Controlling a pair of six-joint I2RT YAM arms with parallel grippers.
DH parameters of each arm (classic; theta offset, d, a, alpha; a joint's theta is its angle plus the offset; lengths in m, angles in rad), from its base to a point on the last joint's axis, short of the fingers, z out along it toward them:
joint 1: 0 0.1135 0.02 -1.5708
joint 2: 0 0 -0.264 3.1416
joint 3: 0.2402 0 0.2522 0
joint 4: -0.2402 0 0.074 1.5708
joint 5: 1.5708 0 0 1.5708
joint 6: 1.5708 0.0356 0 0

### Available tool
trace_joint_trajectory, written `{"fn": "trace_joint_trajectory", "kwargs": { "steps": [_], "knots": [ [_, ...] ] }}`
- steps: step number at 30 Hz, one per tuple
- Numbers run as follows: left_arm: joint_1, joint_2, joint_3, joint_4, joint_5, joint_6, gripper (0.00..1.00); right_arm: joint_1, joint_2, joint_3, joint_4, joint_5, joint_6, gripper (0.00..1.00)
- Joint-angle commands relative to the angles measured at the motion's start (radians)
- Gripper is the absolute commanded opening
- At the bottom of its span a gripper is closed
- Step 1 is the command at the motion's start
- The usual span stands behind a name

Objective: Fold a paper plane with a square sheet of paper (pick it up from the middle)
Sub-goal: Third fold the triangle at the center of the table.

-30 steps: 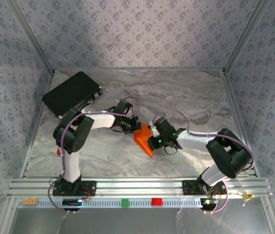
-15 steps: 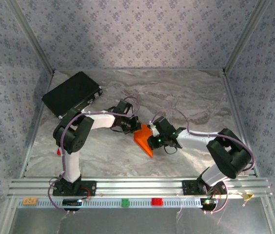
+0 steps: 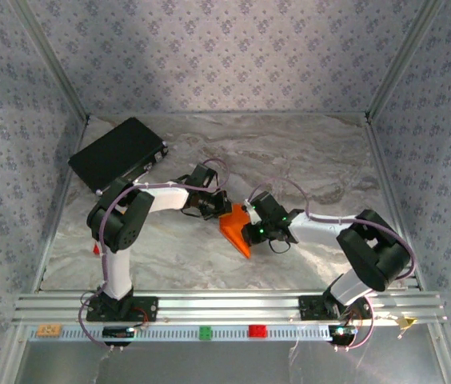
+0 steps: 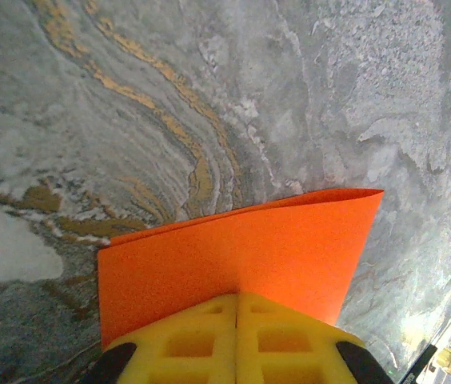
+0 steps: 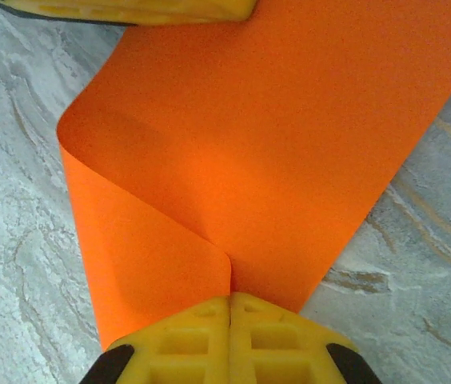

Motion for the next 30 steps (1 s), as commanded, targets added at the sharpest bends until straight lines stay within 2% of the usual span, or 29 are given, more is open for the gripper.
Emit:
{"fn": "trace_joint_trajectory", "kwargs": {
  "steps": [1, 9, 12, 14, 19, 24, 28, 30],
  "knots": [
    [-0.002, 0.0, -0.018, -0.048, -0.033, 0.002, 0.06, -0.002, 0.02, 0.003, -0.015, 0.011, -0.003, 0.02],
    [-0.001, -0.012, 0.022, -0.069, -0.037, 0.03, 0.1, -0.002, 0.027, 0.002, -0.01, 0.013, -0.001, 0.02],
    [0.003, -0.039, 0.065, -0.114, -0.066, 0.06, 0.16, -0.003, 0.031, 0.007, -0.009, 0.015, -0.001, 0.02],
    [0.007, -0.069, 0.087, -0.137, -0.093, 0.07, 0.24, -0.003, 0.032, 0.013, -0.008, 0.015, 0.0, 0.02],
    [0.012, -0.16, 0.058, -0.122, -0.128, 0.056, 0.31, -0.004, 0.044, 0.025, 0.004, 0.022, 0.006, 0.02],
    [0.01, -0.248, -0.042, -0.056, -0.113, 0.008, 0.27, -0.006, 0.067, 0.049, 0.005, 0.025, 0.003, 0.02],
    [0.003, -0.313, -0.148, 0.058, -0.056, -0.066, 0.12, -0.01, 0.081, 0.069, -0.001, 0.027, -0.004, 0.02],
    [-0.005, -0.333, -0.197, 0.123, -0.028, -0.114, 0.07, -0.012, 0.085, 0.071, -0.002, 0.029, -0.004, 0.02]
  ]
}}
